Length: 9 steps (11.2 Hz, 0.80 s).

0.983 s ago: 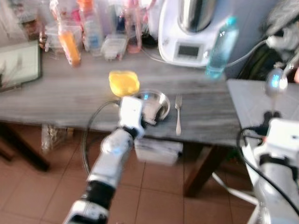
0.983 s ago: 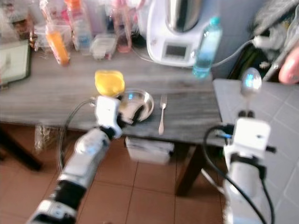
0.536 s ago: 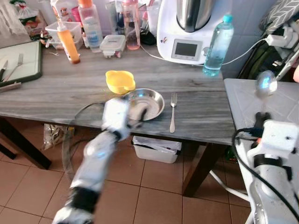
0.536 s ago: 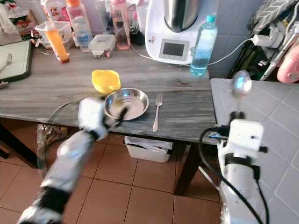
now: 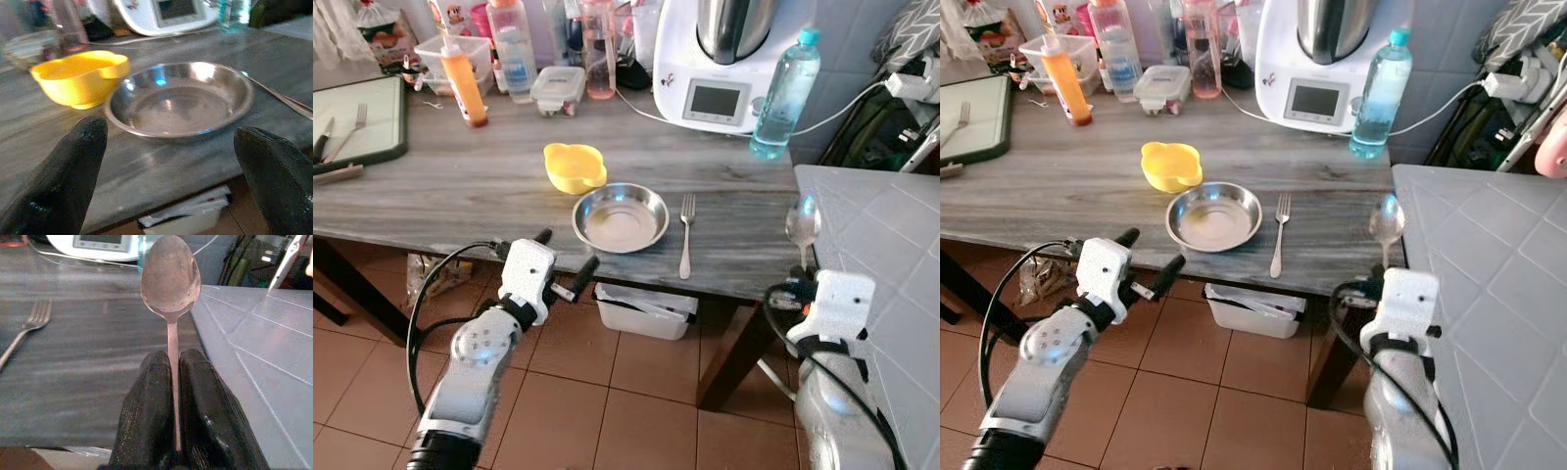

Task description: Setting the table

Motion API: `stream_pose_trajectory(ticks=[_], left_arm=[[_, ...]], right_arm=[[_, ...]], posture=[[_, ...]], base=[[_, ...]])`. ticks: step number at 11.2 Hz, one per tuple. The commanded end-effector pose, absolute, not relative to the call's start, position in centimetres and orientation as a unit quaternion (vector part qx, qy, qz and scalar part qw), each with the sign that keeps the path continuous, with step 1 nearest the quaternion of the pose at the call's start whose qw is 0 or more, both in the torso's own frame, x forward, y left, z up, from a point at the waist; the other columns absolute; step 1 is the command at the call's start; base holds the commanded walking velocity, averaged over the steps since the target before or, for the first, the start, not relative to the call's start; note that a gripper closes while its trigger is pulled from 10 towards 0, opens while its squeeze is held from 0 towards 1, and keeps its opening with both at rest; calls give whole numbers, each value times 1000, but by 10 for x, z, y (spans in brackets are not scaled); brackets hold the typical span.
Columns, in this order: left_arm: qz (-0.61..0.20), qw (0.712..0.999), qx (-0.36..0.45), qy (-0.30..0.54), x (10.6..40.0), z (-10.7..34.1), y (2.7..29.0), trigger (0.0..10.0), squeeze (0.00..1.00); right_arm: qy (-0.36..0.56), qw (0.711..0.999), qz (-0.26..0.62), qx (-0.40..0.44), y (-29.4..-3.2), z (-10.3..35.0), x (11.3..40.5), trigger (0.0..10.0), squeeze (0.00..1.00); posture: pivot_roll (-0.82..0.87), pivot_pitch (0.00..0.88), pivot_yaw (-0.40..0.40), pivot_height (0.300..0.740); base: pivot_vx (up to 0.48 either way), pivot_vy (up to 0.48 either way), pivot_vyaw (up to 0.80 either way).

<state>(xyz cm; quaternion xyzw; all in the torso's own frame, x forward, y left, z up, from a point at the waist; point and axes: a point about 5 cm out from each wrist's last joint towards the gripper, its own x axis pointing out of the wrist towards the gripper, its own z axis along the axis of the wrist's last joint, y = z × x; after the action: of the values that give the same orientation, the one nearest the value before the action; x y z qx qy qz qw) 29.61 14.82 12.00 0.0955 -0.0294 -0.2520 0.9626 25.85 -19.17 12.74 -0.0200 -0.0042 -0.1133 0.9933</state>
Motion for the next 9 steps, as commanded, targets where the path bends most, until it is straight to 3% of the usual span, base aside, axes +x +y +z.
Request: stream_pose_trajectory(ticks=[1, 5, 9], left_arm=[[-271, 957, 99, -25, 294, 122, 149, 10000, 0], [-312, 944, 103, -10, 299, 130, 152, 10000, 0], [-344, 934, 100, -7, 298, 133, 147, 10000, 0]], right_arm=[[-12, 993, -116, -18, -197, 131, 264, 10000, 0], [10, 997, -73, -12, -189, 126, 298, 10000, 0], [10, 999, -14, 36, -152, 129, 313, 10000, 0]], posture=[[104, 149, 15, 740], [123, 166, 14, 740], [135, 168, 13, 740]], base=[[0, 0, 0], [0, 0, 0], [0, 0, 0]])
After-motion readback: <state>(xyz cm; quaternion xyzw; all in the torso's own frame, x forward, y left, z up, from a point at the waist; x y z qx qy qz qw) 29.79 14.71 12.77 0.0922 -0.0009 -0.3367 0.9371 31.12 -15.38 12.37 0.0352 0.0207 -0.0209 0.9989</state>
